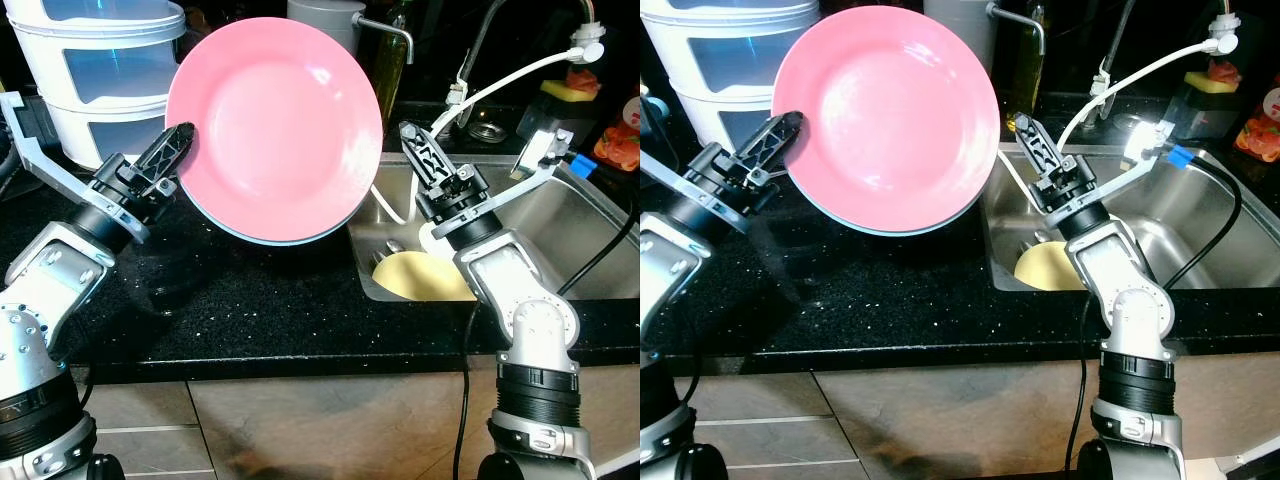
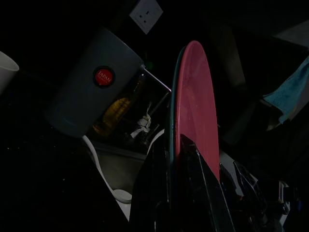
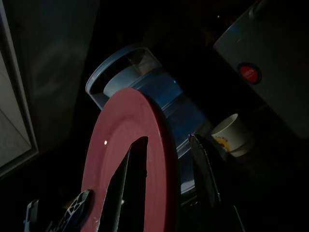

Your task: Kitchen organization

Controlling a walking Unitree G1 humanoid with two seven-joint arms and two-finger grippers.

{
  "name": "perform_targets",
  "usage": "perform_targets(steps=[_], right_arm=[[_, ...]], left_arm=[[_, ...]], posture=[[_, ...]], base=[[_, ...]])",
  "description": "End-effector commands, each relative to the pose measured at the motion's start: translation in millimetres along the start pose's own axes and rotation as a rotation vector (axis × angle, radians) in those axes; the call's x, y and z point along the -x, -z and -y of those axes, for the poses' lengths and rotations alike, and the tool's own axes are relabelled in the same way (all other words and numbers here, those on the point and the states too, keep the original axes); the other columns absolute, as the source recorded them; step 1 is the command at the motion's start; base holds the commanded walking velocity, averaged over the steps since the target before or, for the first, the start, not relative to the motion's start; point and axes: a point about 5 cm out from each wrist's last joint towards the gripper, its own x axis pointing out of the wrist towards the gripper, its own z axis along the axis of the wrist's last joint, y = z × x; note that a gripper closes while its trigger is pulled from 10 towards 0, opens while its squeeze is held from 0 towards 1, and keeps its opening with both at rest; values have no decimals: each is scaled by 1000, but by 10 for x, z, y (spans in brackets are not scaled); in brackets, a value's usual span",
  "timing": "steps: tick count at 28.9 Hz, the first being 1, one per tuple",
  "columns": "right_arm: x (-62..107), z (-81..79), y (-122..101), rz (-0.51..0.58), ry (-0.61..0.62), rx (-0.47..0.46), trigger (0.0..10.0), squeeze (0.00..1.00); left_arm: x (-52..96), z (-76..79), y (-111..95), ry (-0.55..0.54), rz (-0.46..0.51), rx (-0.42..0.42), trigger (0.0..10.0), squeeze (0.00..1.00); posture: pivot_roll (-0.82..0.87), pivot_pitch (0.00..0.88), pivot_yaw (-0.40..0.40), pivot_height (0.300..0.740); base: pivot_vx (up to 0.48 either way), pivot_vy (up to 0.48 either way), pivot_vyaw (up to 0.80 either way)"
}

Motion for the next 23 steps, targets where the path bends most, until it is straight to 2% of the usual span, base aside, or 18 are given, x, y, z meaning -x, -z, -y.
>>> perform_targets(steps=[1,6,23], right_arm=[[4,-33,-5,-2,-22,-13,10000,0],[4,-8,94,-61,-6,20,10000,0],[-11,-35,123,-78,-30,24,10000,0]], left_arm=[[7,20,-5,22,-2,-4,10000,0],[-4,22,27,27,-5,10,10000,0],[-25,39,53,29,-15,11,10000,0]], posture=[[177,18,-43,740],[177,18,-43,740],[179,21,-43,740]], base=[[0,0,0],[0,0,0],[0,0,0]])
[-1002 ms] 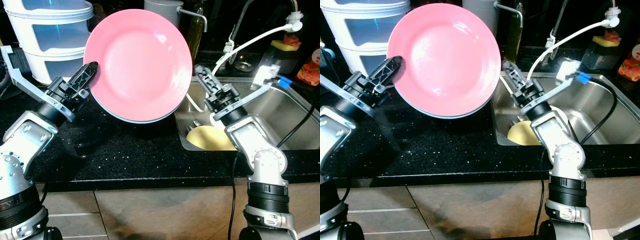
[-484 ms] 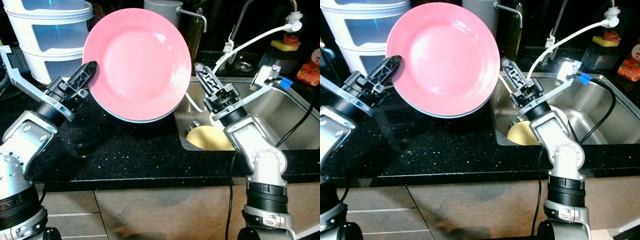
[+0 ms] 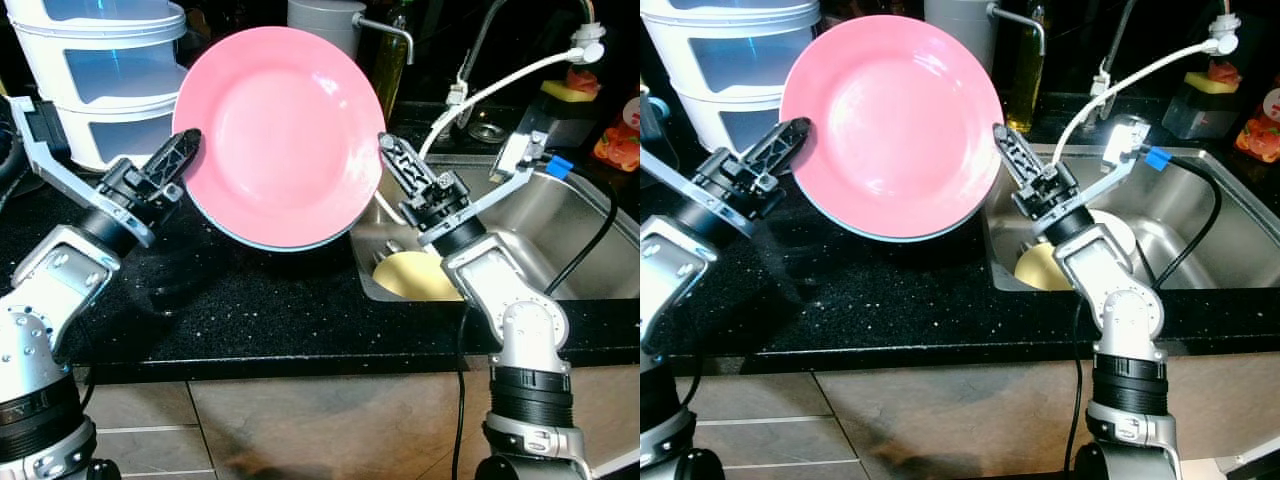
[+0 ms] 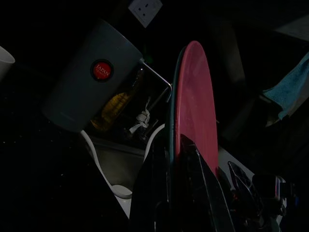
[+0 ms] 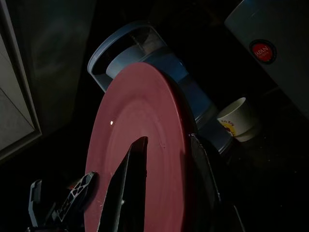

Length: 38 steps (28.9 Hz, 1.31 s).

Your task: Kitchen organization

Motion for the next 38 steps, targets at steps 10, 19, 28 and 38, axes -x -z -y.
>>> perform_targets(steps=[10,19,28,38], right_arm=[[27,-149,313,-173,-105,-47,10000,0],[-64,36,664,-249,-16,-143,0,0],[-167,178,968,-308,16,-259,0,0],[-353,170,797,-206,-58,-257,0,0]], left_arm=[[-31,35,53,16,-21,2,10000,0],[60,-155,111,-164,-54,-75,10000,0],[320,-257,119,-350,-63,-177,10000,565],[687,-295,-575,-463,238,-269,10000,0]], posture=[[178,20,-41,740],[188,29,-43,740],[265,54,-80,740],[291,68,-96,740]], base=[[0,0,0],[0,0,0],[0,0,0],[0,0,0]])
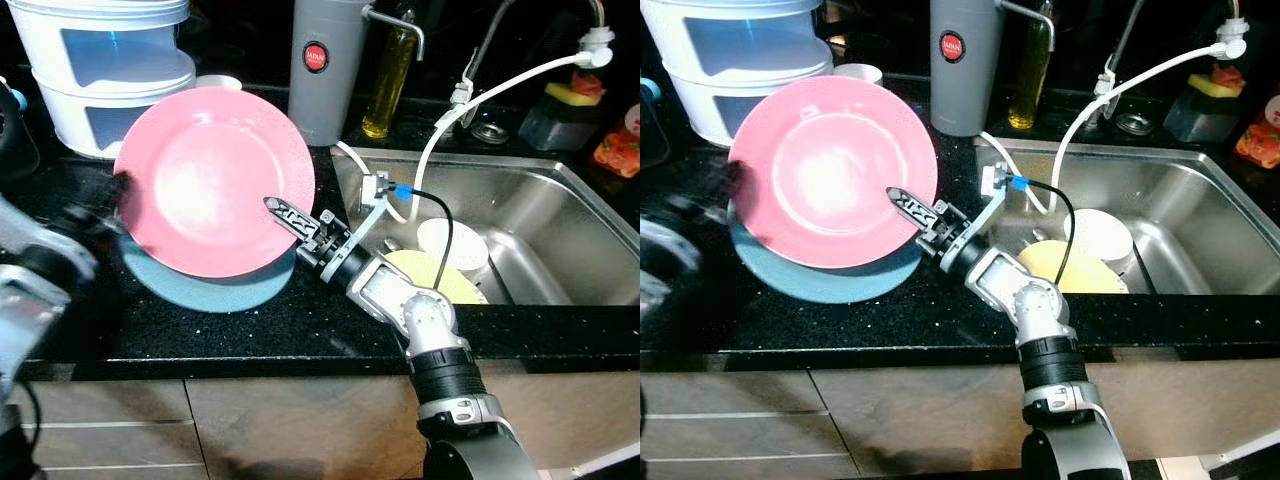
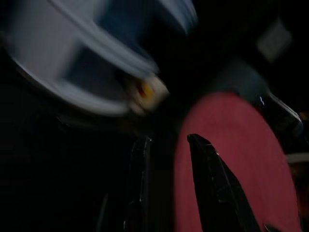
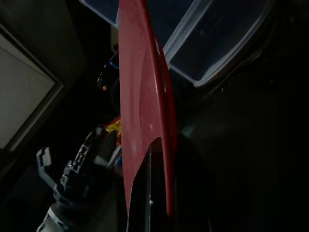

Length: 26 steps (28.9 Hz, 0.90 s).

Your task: Kitchen organization

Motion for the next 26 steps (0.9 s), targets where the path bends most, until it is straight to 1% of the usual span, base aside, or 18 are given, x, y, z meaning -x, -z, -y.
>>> perform_targets(steps=[1,3,4,5,6,7,9,12,13,14,15,16,18,19,22,23,24,26], right_arm=[[6,-82,-226,86,-47,51,0,0],[98,-256,-601,237,-126,132,0,0],[98,-256,-601,237,-126,132,0,0],[260,-388,-985,386,-139,224,0,0],[379,-459,-1192,461,-131,280,0,0],[460,-509,-1318,507,-125,316,0,0],[588,-539,-1480,564,-92,369,0,0],[864,-338,-1724,612,182,501,0,0],[1044,-159,-1811,625,371,541,0,0],[1044,-159,-1811,625,371,541,0,0],[1124,-82,-1840,629,452,548,0,0],[1224,-5,-1848,623,515,569,10000,0],[1345,138,-1803,561,640,641,10000,0],[1405,239,-1753,501,741,723,10000,0],[1502,394,-1666,363,943,922,10000,0],[1519,400,-1650,331,970,990,10000,737],[1541,403,-1640,314,983,1019,10000,1000],[1561,408,-1636,309,987,1036,10000,1000]], left_arm=[[18,-38,-148,-8,71,-12,10000,0],[29,-136,-385,-65,155,-52,10000,0],[29,-136,-385,-65,155,-52,10000,0],[10,-287,-545,-187,206,-111,10000,0],[1,-424,-646,-315,237,-183,10000,0],[3,-511,-715,-401,257,-235,10000,0],[1,-573,-769,-444,267,-292,10000,0],[-95,-440,-675,-370,238,-288,10000,0],[-137,-374,-585,-339,213,-290,10000,0],[-137,-374,-585,-339,213,-290,10000,0],[-151,-354,-548,-331,204,-290,10000,0],[-171,-340,-496,-320,190,-286,10000,0],[-208,-316,-403,-301,164,-272,10000,0],[-240,-323,-361,-300,157,-258,10000,0],[-302,-320,-297,-297,148,-253,10000,0],[-325,-312,-286,-292,149,-254,10000,0],[-345,-306,-281,-290,149,-257,10000,0],[-364,-300,-279,-289,151,-259,10000,0]], posture=[[291,68,-96,740],[288,68,-90,740],[288,68,-90,740],[277,67,-80,740],[266,64,-77,740],[266,64,-77,740],[256,62,-73,740],[248,57,-71,740],[237,55,-68,740],[237,55,-68,740],[237,55,-68,740],[232,53,-67,740],[223,50,-65,740],[220,46,-64,740],[223,43,-57,740],[225,42,-55,740],[232,43,-48,740],[232,43,-48,740]], base=[[0,0,0],[0,0,0],[0,0,0],[0,0,0],[0,0,0],[0,0,0],[0,0,0],[0,0,0],[0,0,0],[0,0,0],[0,0,0],[0,0,0],[0,0,0],[0,0,0],[0,0,0],[0,0,0],[0,0,0],[0,0,0]])
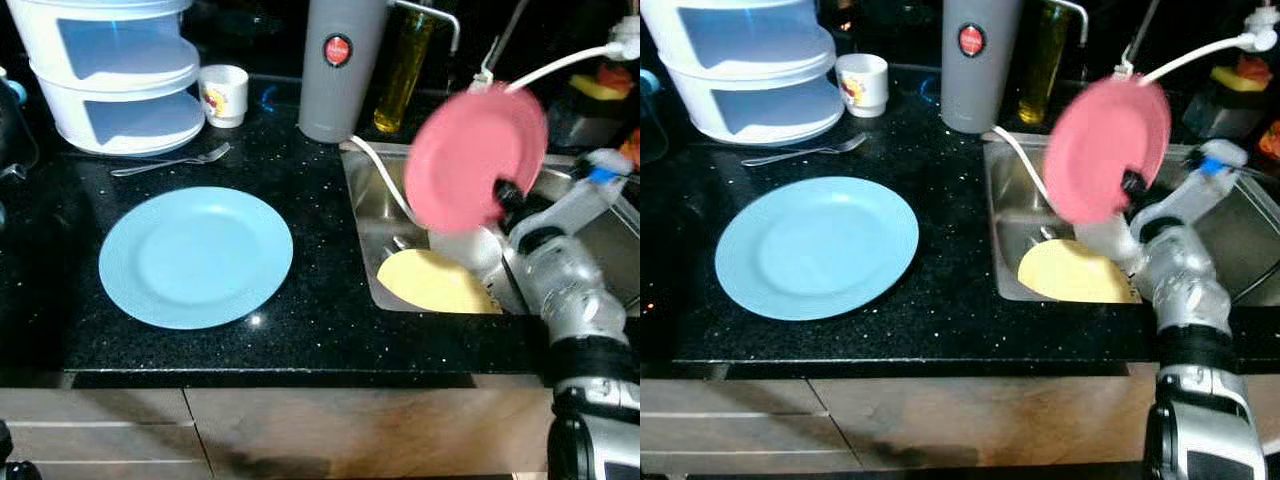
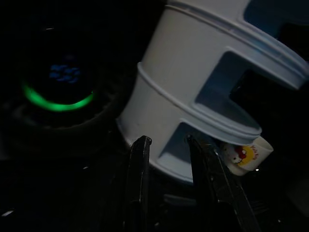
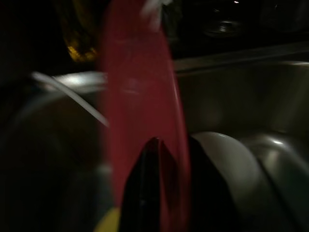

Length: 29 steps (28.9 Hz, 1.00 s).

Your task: Kitchen organization

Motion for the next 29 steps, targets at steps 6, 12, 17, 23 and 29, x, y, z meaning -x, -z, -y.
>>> perform_targets(steps=[6,12,17,23,29], right_arm=[[53,273,-257,172,211,169,10000,1000],[105,166,-754,484,206,-22,10000,0],[272,-526,-1217,592,-390,-502,10000,0],[314,-1043,-938,445,-583,-695,10000,0],[273,-1329,-514,269,-577,-733,10000,0]], left_arm=[[-23,53,84,10,-17,-24,10000,0],[-26,48,125,-6,-29,-59,10000,0],[10,-14,212,-45,-88,-101,10000,0],[110,-84,361,-146,-189,-138,10000,0],[246,-92,539,-197,-294,-21,10000,0]], posture=[[235,45,-47,740],[233,52,-48,740],[236,66,-49,740],[230,77,-62,740],[234,83,-61,740]], base=[[0,0,0],[0,0,0],[0,0,0],[0,0,0],[0,0,0]])
